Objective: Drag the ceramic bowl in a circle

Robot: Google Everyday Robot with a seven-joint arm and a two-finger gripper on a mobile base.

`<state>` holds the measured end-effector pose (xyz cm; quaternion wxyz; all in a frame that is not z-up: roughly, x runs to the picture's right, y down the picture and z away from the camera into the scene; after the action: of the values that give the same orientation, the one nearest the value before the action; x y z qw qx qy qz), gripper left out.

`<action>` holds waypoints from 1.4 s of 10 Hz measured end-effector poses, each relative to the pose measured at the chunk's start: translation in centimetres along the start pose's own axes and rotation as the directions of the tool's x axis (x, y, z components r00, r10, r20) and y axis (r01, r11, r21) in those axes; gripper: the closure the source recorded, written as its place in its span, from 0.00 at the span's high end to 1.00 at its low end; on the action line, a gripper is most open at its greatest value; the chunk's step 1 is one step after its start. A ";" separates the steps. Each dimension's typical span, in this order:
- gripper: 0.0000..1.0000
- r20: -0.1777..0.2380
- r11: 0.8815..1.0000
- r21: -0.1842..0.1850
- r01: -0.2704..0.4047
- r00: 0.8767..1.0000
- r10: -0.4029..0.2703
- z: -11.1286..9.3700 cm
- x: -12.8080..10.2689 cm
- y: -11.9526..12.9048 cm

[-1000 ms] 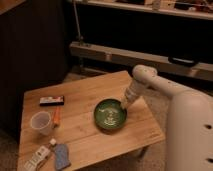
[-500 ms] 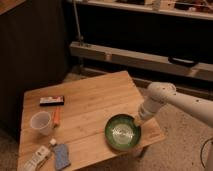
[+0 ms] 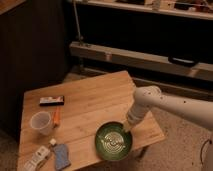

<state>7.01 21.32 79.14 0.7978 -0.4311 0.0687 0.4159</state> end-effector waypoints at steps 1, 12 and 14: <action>0.00 -0.008 0.999 0.000 0.036 0.999 -0.036 0.3 -1.4 1.5; 0.00 -0.037 0.982 -0.020 0.190 0.981 -0.190 -0.1 -24.7 1.4; 0.00 -0.019 0.991 -0.039 0.126 0.992 -0.126 -0.9 -24.9 -2.9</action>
<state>-6.69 4.80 92.08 0.8135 -0.4539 0.0420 0.3613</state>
